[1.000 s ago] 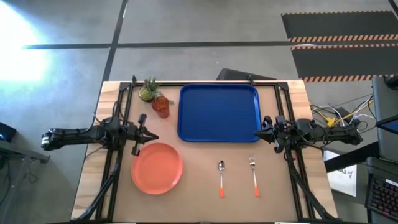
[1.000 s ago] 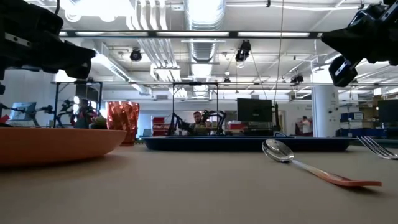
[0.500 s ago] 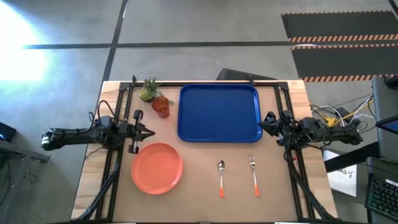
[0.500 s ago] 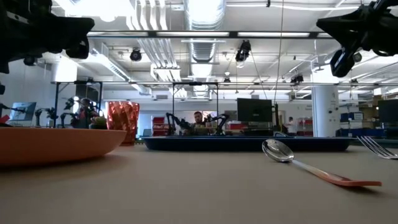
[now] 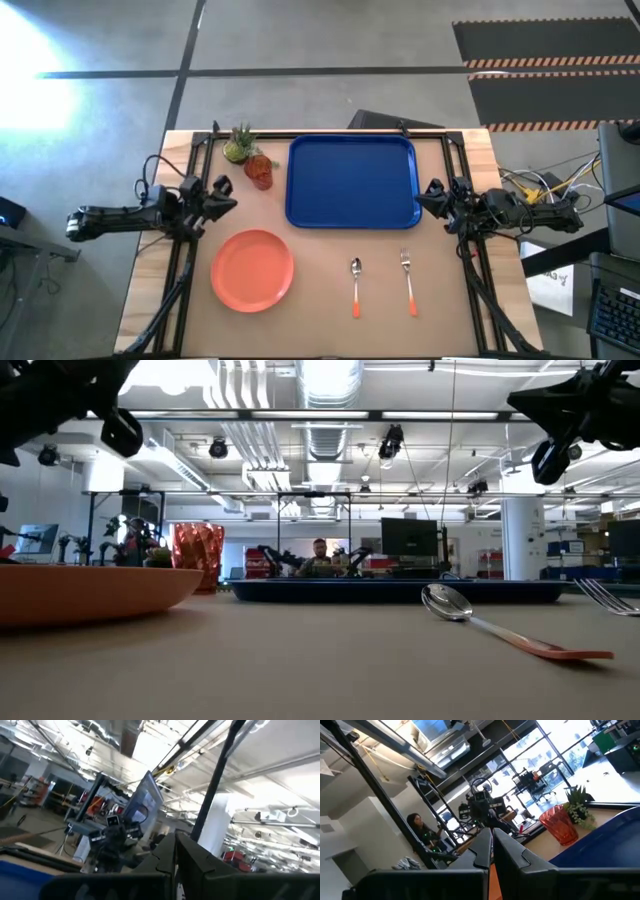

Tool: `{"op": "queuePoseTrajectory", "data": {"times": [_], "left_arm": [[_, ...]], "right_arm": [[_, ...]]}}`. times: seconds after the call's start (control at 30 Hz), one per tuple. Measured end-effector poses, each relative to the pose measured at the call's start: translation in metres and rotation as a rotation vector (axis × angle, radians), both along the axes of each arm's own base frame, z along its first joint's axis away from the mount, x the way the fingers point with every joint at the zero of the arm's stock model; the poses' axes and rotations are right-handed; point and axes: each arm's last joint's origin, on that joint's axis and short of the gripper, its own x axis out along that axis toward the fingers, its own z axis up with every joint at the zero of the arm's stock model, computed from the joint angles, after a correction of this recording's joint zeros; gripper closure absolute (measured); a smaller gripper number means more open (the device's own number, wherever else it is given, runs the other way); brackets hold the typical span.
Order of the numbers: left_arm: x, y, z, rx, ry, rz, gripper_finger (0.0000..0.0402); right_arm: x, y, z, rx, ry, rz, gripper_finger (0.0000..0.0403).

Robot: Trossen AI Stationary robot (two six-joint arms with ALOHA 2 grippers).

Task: Pick and place plate/cup/fork/spoon on tray
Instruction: Put the glass on the top left of the serving tray

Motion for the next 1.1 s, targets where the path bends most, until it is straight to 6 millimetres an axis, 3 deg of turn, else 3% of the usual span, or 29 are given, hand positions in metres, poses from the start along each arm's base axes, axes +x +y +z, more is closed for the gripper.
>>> {"op": "queuePoseTrajectory", "data": {"times": [0.2, 0.3, 0.4, 0.53, 0.7, 0.83, 0.9, 0.97, 1.1], "left_arm": [[0.002, 0.000, 0.009, 0.017, -0.004, -0.011, 0.0402], [-0.003, 0.000, 0.039, 0.079, -0.114, 0.043, 0.0402], [-0.010, -0.001, 0.079, 0.192, -0.213, 0.085, 0.0400], [-0.019, -0.005, 0.138, 0.375, -0.271, 0.111, 0.0378], [-0.010, -0.002, 0.192, 0.440, -0.011, 0.166, 0.0335], [0.003, 0.002, 0.221, 0.443, 0.194, 0.206, 0.0305], [0.009, 0.004, 0.227, 0.464, 0.315, 0.248, 0.0292], [0.015, 0.007, 0.229, 0.458, 0.440, 0.315, 0.0282], [0.021, 0.014, 0.227, 0.445, 0.658, 0.474, 0.0269]], "right_arm": [[-0.001, -0.002, 0.002, 0.097, -0.034, -0.051, 0.0394], [-0.003, -0.003, 0.009, 0.123, -0.116, -0.078, 0.0394], [-0.010, -0.002, 0.023, 0.028, -0.264, -0.069, 0.0394], [-0.025, 0.000, 0.058, -0.147, -0.467, -0.058, 0.0394], [-0.027, 0.003, 0.128, -0.341, -0.416, -0.049, 0.0390], [-0.006, 0.005, 0.193, -0.428, -0.226, -0.008, 0.0379], [0.018, 0.006, 0.218, -0.460, -0.080, 0.017, 0.0369], [0.068, 0.007, 0.228, -0.483, 0.150, 0.054, 0.0358], [0.108, 0.005, 0.255, -0.475, 0.485, -0.015, 0.0326]]}}
